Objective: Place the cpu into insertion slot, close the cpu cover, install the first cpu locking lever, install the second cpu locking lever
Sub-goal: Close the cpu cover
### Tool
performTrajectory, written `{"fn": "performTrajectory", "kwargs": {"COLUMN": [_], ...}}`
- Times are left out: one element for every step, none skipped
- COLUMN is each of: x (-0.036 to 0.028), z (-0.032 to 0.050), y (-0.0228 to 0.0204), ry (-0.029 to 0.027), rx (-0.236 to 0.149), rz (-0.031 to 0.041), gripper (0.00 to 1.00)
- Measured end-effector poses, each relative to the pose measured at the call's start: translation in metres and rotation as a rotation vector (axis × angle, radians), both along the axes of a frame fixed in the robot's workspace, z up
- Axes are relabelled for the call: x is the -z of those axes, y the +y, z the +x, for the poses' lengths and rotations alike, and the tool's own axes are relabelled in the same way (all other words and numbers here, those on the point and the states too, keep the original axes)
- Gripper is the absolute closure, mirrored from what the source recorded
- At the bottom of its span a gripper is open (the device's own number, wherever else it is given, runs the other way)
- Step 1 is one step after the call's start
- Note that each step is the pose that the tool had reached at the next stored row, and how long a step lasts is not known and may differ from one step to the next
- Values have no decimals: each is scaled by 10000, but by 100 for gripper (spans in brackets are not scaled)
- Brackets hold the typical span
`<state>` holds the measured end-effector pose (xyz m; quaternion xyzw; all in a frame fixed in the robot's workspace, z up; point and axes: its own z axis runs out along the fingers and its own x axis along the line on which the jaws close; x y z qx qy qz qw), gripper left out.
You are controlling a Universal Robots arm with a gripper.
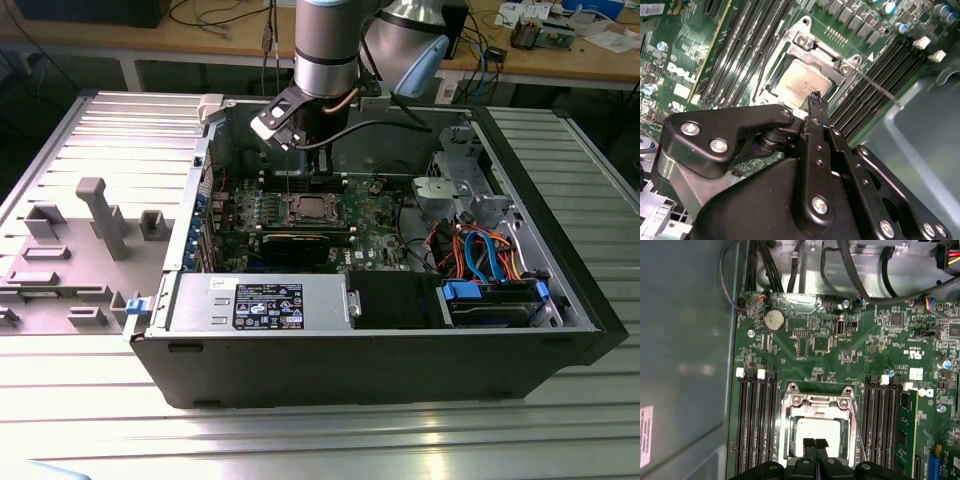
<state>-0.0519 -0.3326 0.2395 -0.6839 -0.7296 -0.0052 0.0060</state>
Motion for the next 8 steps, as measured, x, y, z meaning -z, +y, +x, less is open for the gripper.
{"fn": "performTrajectory", "kwargs": {"x": [3, 3, 4, 4, 4, 4, 5, 4], "z": [-11, -11, -11, -11, -11, -11, -11, -11], "y": [1, 1, 1, 1, 1, 1, 1, 1], "ry": [3, 3, 3, 3, 3, 3, 3, 3], "rx": [1, -1, 0, 1, 0, 0, 0, 0], "rz": [-2, -2, -1, -1, 0, 0, 0, -1], "gripper": [89, 89, 89, 89, 89, 89, 89, 89]}}
